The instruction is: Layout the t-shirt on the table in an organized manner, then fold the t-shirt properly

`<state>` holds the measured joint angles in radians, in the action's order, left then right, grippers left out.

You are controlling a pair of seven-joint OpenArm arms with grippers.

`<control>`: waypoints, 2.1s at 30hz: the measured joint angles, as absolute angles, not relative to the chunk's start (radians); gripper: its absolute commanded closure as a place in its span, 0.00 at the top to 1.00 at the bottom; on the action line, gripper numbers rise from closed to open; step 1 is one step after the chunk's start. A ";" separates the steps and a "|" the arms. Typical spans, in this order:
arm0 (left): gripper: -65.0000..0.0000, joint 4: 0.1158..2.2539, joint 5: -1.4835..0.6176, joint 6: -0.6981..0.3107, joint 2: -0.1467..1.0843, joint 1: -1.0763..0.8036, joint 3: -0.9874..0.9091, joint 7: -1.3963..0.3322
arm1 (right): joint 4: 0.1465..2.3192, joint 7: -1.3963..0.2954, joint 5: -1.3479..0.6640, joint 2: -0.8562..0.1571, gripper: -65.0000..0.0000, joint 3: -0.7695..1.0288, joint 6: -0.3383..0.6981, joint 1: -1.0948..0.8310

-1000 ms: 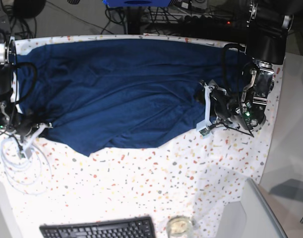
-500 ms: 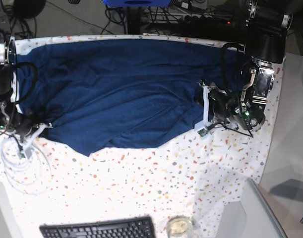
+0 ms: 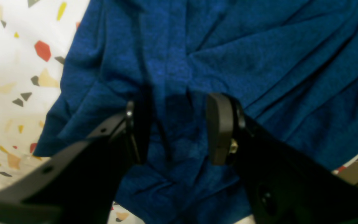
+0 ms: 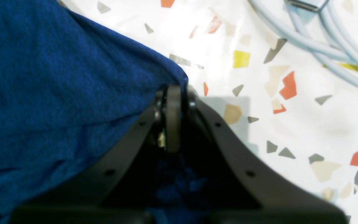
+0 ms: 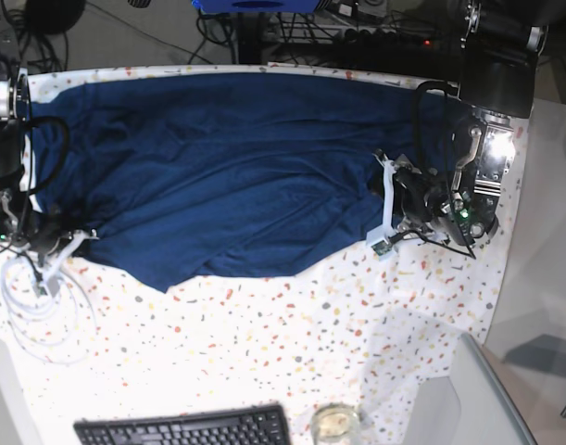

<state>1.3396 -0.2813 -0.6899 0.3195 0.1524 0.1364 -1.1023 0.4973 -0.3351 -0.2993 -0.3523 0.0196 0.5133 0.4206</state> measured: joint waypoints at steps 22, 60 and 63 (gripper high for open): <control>0.15 1.293 -0.289 -0.690 0.330 0.152 0.133 -1.100 | 0.497 -0.335 -0.299 -0.352 0.00 0.020 0.513 0.421; 0.43 1.362 -0.295 -0.690 0.330 0.183 0.135 -1.110 | 0.497 -0.336 -0.299 -0.352 0.00 0.020 0.513 0.423; 0.42 1.362 -0.290 -0.690 0.336 0.162 0.141 -1.111 | 0.497 -0.336 -0.298 -0.352 0.00 0.020 0.513 0.423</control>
